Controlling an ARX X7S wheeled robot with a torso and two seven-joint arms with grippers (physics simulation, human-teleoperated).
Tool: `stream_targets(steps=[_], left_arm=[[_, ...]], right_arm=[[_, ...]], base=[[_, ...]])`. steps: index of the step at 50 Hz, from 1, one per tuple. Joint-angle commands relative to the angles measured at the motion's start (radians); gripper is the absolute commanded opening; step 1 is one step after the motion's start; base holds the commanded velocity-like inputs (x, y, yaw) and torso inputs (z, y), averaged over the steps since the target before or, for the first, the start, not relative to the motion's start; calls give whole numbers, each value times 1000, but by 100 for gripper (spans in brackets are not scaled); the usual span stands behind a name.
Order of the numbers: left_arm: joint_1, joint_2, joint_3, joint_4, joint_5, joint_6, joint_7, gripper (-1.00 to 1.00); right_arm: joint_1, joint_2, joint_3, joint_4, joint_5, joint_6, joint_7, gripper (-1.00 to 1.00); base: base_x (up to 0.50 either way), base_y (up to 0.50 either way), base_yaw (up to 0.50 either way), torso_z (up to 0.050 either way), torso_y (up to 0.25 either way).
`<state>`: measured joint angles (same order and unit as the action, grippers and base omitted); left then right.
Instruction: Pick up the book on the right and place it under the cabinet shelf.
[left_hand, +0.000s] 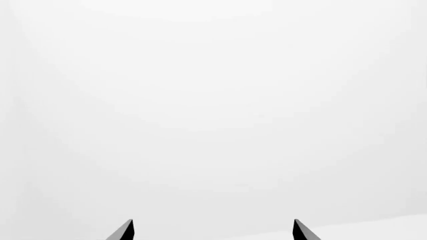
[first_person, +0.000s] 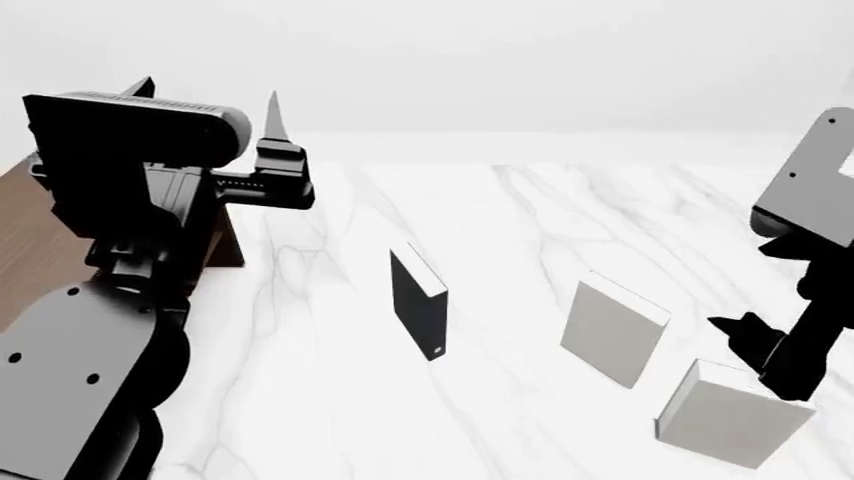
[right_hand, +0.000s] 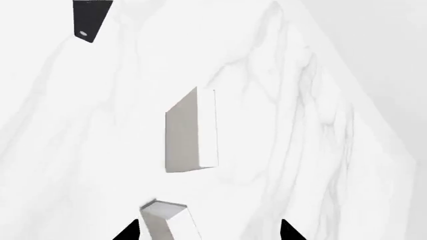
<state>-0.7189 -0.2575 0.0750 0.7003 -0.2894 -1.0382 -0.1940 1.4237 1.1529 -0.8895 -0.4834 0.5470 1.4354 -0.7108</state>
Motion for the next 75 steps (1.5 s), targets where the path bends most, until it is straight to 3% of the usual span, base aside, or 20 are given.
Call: stream_targets(steps=[1, 48, 75], left_arm=[[14, -3, 1, -5, -5, 17, 0, 100], [61, -9, 7, -29, -21, 69, -10, 100], [54, -13, 13, -24, -36, 62, -19, 100]], right_arm=[[-31, 22, -69, -3, 2, 6, -20, 100], [-219, -21, -175, 151, -75, -168, 92, 100], [-303, -27, -158, 219, -70, -223, 171, 100]], base=[[0, 0, 0, 0, 0], [0, 0, 0, 0, 0], [0, 0, 0, 0, 0]])
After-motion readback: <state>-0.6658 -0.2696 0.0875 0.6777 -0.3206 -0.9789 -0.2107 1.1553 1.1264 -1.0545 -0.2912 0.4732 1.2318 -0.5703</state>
